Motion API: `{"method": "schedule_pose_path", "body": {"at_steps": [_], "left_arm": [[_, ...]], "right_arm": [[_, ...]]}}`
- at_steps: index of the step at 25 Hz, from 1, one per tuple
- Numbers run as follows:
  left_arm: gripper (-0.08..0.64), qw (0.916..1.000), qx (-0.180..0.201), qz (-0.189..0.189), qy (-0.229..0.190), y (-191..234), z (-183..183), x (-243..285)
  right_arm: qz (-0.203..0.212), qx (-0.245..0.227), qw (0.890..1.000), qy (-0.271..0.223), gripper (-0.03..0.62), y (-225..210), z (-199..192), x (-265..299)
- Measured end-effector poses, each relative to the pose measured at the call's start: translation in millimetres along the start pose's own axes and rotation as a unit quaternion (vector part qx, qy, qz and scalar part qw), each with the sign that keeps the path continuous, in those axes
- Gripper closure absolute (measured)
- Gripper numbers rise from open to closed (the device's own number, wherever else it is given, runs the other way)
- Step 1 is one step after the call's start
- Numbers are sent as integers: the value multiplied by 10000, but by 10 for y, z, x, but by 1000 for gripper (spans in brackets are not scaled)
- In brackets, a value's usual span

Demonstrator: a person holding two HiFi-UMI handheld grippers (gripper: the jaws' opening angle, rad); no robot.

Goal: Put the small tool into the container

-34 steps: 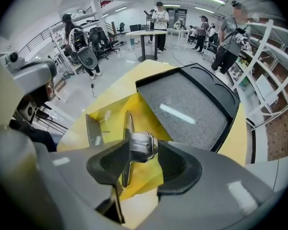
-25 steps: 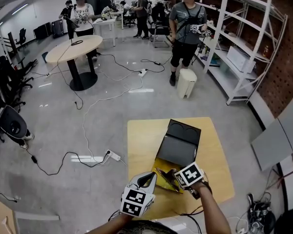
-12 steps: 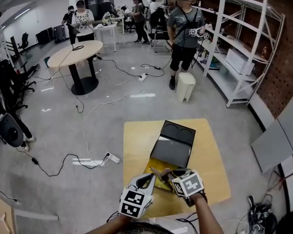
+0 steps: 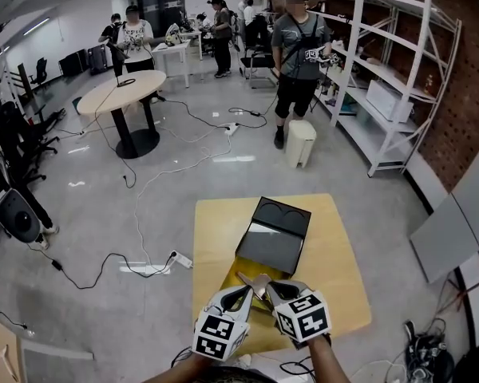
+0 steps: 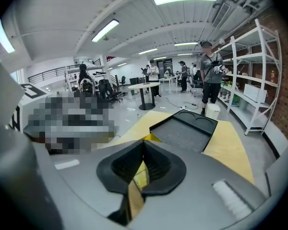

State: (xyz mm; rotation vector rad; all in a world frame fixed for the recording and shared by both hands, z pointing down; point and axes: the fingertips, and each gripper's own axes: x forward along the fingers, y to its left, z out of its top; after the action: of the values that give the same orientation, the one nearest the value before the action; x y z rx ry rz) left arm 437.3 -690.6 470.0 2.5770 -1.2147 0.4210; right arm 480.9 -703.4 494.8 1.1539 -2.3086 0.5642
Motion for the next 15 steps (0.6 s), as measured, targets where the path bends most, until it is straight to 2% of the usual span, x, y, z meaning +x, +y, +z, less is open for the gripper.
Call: {"method": "schedule_pose_path", "body": {"at_steps": [6,11,15], "left_arm": [[546,9999,91,-21,-107,-233,58,2],[546,9998,100,-47,-166,-249,231,-81],[546,9998,110,-37,-168,-399,120,-12]], "right_arm": [[56,104,9986,-508,586,143,12,-268],[-42,88,9923,-1235,586,311,256,-446],[-169,92,9886,-1491,588,260,82,-535]]}}
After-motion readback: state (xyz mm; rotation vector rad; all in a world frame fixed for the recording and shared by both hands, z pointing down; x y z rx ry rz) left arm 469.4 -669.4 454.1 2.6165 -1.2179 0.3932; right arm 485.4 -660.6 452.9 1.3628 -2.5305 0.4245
